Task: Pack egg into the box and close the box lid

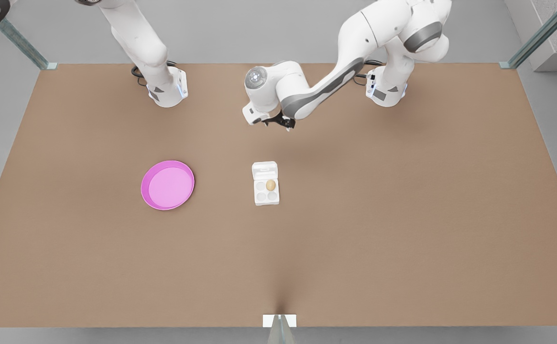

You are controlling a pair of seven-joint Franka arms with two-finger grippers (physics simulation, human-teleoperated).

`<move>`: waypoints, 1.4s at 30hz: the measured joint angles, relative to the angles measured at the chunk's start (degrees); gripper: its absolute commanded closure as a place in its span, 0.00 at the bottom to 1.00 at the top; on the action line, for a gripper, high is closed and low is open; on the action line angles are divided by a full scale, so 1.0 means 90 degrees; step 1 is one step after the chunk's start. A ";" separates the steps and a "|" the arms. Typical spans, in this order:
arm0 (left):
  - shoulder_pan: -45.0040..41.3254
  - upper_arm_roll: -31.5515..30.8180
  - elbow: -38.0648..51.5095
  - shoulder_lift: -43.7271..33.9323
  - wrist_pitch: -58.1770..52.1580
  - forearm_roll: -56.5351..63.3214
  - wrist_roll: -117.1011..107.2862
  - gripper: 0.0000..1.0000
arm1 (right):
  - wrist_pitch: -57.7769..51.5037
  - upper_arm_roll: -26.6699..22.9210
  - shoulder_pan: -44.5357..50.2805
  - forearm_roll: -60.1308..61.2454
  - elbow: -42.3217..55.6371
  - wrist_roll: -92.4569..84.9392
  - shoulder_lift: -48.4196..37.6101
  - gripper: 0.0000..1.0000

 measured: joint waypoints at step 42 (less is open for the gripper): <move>0.1898 0.4244 0.2063 -0.1820 -0.2087 -0.2268 0.1822 0.00 | -0.1159 0.0122 0.3983 -0.0081 0.1075 -0.2034 0.0849 0.00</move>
